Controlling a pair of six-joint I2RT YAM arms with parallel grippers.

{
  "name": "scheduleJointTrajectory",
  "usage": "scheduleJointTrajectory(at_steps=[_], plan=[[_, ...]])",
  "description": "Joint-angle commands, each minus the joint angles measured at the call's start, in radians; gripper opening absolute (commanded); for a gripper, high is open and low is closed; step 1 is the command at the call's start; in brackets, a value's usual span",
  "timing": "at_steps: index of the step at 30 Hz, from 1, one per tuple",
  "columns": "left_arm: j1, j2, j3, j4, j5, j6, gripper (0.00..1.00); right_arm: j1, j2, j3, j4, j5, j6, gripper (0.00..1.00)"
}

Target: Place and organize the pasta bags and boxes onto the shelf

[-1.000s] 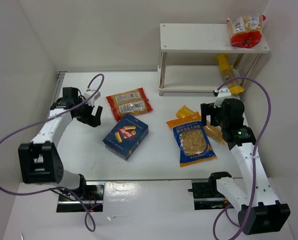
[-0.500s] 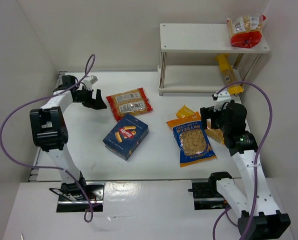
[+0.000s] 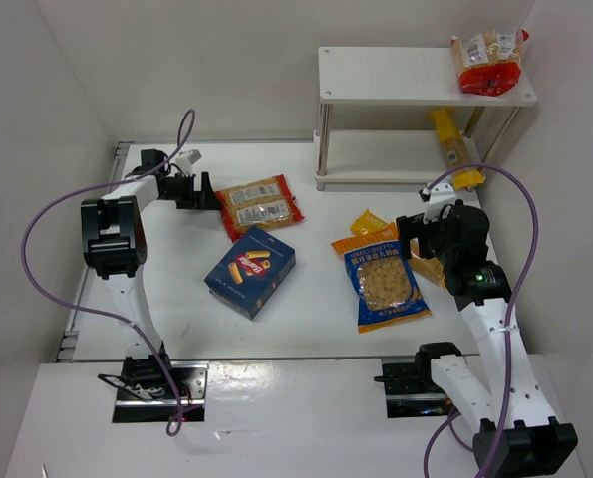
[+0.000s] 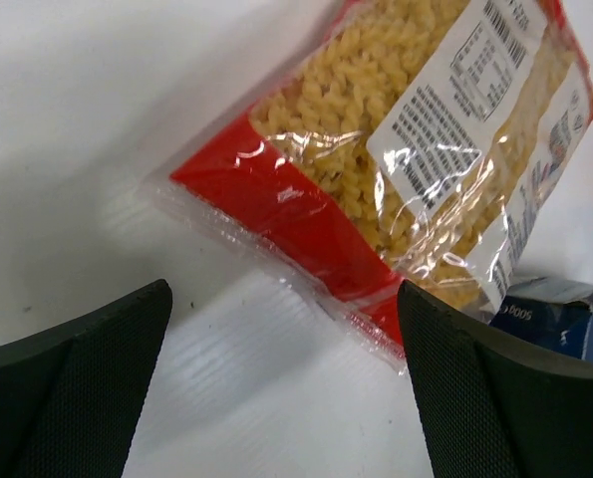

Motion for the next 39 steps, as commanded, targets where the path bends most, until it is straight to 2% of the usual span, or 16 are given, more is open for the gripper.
scheduleJointTrajectory(at_steps=[1, 12, 18, 20, 25, 26, 29, 30, 37, 39], plan=[[-0.015, 0.051, 0.04, 0.024, 0.043, -0.053, 1.0, 0.006, 0.003, -0.004, 0.046, -0.013, -0.011, 1.0], [-0.069, 0.166, 0.147, 0.006, 0.063, -0.097, 1.0, 0.006, 0.012, -0.004, 0.046, -0.013, -0.011, 1.0], [-0.098, 0.199, 0.183, -0.097, 0.052, -0.07, 1.0, 0.006, 0.012, -0.004, 0.046, -0.013, -0.011, 1.0], [-0.107, 0.199, 0.183, -0.121, 0.043, -0.07, 0.97, 0.006, 0.012, -0.004, 0.046, -0.013, -0.011, 1.0], [-0.142, 0.199, 0.192, -0.199, 0.013, -0.029, 0.69, 0.006, 0.012, -0.004, 0.046, -0.013, -0.011, 1.0], [-0.152, 0.199, 0.192, -0.21, 0.002, -0.018, 0.55, 0.006, 0.012, -0.004, 0.046, -0.013, -0.011, 1.0], [-0.161, 0.199, 0.192, -0.223, -0.018, -0.007, 0.21, 0.006, 0.012, -0.013, 0.046, -0.013, -0.02, 1.0], [-0.161, 0.199, 0.192, -0.223, -0.018, -0.007, 0.0, 0.006, 0.012, -0.013, 0.046, -0.013, -0.02, 1.0], [-0.118, -0.003, 0.149, -0.209, 0.042, 0.004, 0.0, 0.006, 0.003, -0.013, 0.046, -0.052, -0.02, 1.0], [-0.109, -0.046, 0.149, -0.247, 0.051, 0.025, 0.0, 0.006, 0.003, -0.013, 0.046, -0.078, -0.02, 1.0]])
